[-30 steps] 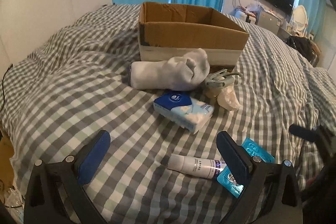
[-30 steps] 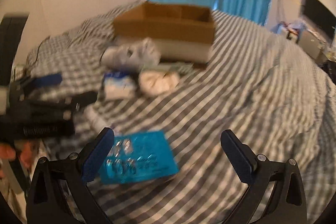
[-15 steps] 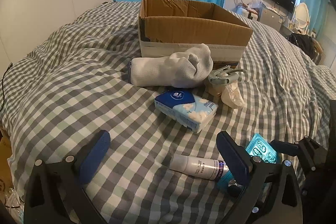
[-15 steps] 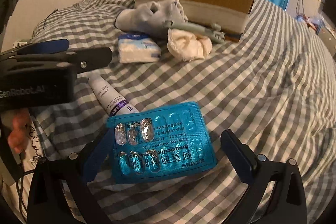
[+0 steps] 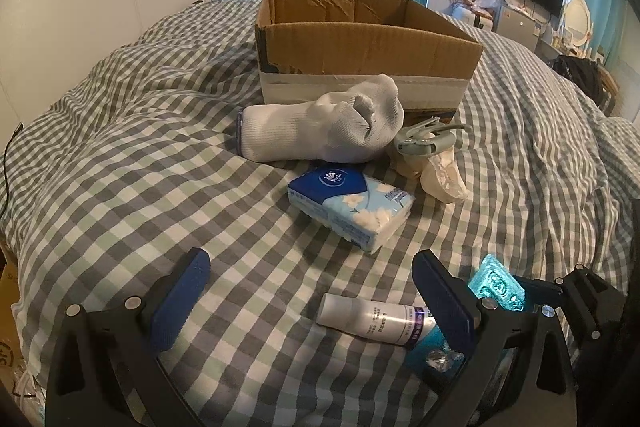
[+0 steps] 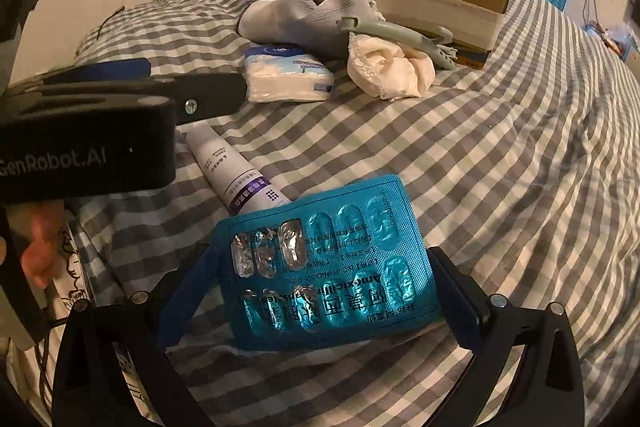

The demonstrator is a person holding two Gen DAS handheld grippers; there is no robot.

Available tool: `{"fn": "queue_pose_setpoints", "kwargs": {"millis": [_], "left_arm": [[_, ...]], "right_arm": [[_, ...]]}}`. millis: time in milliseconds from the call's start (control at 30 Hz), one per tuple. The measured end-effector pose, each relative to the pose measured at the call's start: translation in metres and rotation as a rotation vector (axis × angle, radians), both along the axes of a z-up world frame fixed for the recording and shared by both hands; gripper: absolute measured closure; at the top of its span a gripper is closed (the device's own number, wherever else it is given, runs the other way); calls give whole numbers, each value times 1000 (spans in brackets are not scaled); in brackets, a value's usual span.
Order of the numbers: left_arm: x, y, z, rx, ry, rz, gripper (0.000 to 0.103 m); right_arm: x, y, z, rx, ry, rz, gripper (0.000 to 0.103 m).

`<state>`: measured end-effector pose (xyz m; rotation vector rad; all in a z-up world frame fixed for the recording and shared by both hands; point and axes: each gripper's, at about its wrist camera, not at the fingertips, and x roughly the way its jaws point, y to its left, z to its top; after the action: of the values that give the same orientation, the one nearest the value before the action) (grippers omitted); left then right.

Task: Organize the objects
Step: 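Grasp the blue Vinda tissue pack with left tool while right tool holds blister pack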

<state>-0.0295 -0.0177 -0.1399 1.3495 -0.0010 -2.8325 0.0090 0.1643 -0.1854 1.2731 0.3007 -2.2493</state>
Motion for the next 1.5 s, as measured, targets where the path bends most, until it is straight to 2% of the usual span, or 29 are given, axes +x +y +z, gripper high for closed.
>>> {"fn": "queue_pose_setpoints", "kwargs": {"millis": [100,267,433,567,667,767,867,1100,1267,1333,1400,1467,1500], "left_arm": [[-2,2,-1,-2,-3,-3,0],[-8,9,-5,-9,-12,-18,0],[-22,21,-15,-26,-28,-36,0],[-36,29,-21,-24,-25,-37,0],[-47,31,-26,-1,-25,-31,0],[-55,32,-35,-19,-38,-28,0],[-57,31,-40,-14,-51,-37,10],[-46,23,-31,30,-30,-40,32],[-29,20,-21,54,-14,-60,35],[-23,17,-17,76,-6,-70,44],[-19,16,-12,105,-3,-75,75],[-14,14,-8,128,2,-86,75],[-12,13,-6,124,13,-87,80]], "right_arm": [[1,4,5,11,27,-9,20],[-6,11,10,3,23,-41,20],[-10,31,24,44,92,-118,20],[-22,64,38,-1,99,-212,21],[-31,75,42,-23,95,-261,21],[-35,74,41,-28,86,-272,21],[-35,72,39,-24,79,-264,21],[-36,74,36,-29,69,-266,21],[-32,73,41,-27,87,-262,21],[-27,72,46,-35,108,-261,21],[-23,72,53,-47,129,-256,21],[-20,73,59,-49,144,-256,21],[-17,72,63,-49,153,-257,21]]}}
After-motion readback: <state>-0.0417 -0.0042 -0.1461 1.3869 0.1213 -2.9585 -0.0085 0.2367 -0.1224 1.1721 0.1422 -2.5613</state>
